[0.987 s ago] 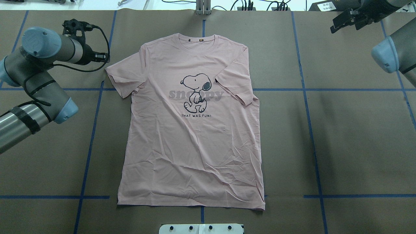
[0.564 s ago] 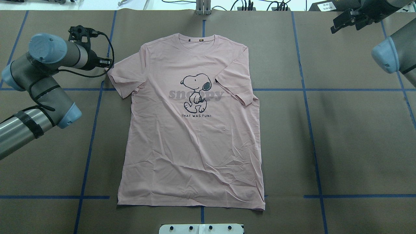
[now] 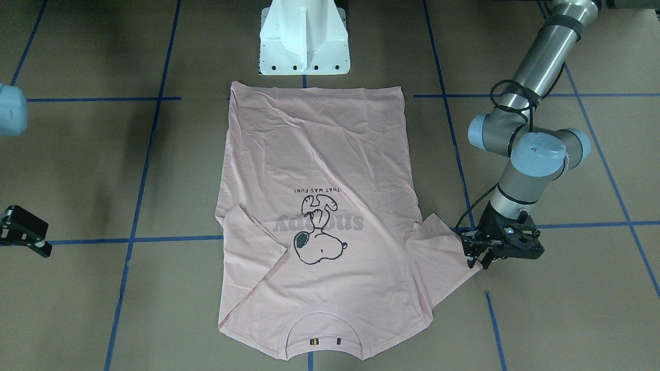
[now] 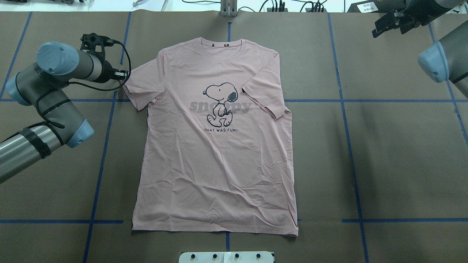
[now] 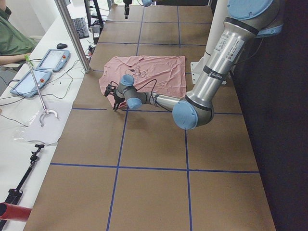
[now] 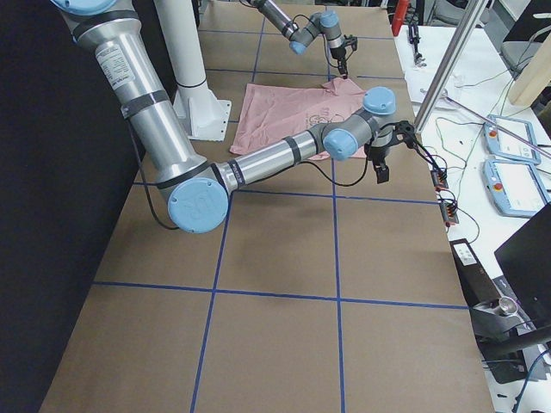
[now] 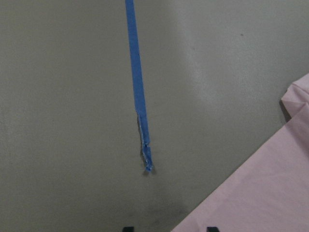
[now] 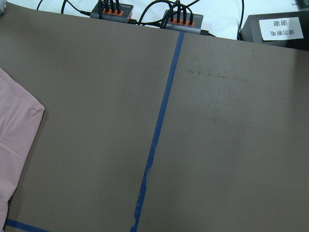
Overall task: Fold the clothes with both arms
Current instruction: 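Move the left gripper to the sleeve nearest the left arm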
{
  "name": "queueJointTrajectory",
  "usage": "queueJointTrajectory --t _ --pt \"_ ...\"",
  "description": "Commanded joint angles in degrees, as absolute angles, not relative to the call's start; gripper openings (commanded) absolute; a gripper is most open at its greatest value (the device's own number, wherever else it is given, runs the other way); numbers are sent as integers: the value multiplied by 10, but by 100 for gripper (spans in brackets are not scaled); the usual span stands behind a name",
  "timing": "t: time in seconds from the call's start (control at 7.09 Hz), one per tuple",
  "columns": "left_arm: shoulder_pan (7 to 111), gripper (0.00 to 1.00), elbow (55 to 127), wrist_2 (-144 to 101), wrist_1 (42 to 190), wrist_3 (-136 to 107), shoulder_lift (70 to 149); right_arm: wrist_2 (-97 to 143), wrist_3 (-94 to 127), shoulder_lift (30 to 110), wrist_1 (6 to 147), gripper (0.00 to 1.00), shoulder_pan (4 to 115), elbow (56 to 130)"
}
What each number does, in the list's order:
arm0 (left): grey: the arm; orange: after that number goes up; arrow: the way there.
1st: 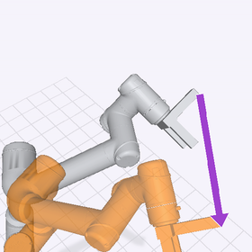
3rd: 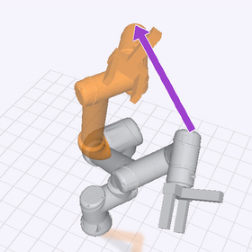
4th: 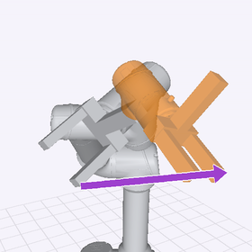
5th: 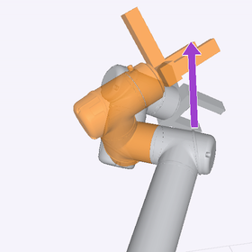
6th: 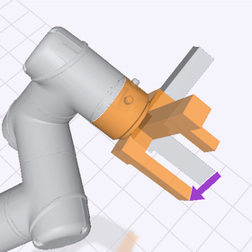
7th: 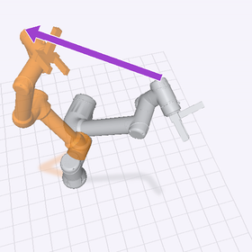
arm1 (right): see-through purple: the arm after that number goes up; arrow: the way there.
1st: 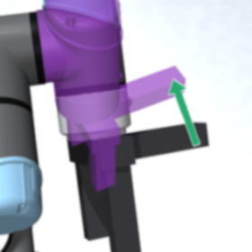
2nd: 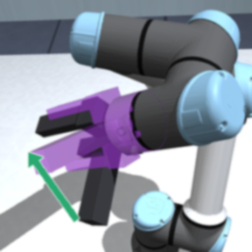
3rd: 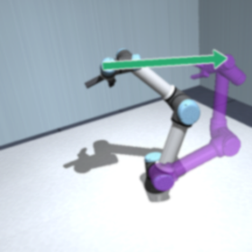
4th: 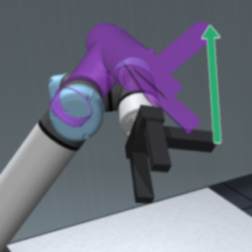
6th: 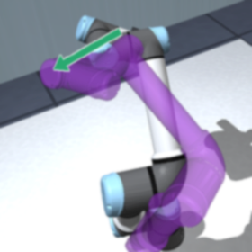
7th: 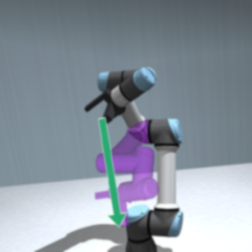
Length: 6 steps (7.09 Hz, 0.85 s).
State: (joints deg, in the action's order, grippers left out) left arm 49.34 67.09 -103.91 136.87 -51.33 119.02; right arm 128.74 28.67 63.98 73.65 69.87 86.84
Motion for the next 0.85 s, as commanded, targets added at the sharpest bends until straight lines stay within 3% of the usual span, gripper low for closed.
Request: queueJointTrajectory --t 0.0,0.28,0.7 --pt "493 0 672 -1039 1369 -512 1190 1287 287 641 737 100 699 868" --pt "493 0 679 -1040 1367 -512 1191 1287 287 641 737 100 699 868" --pt "494 0 755 -1042 1279 -516 1212 1288 287 642 737 100 699 869"
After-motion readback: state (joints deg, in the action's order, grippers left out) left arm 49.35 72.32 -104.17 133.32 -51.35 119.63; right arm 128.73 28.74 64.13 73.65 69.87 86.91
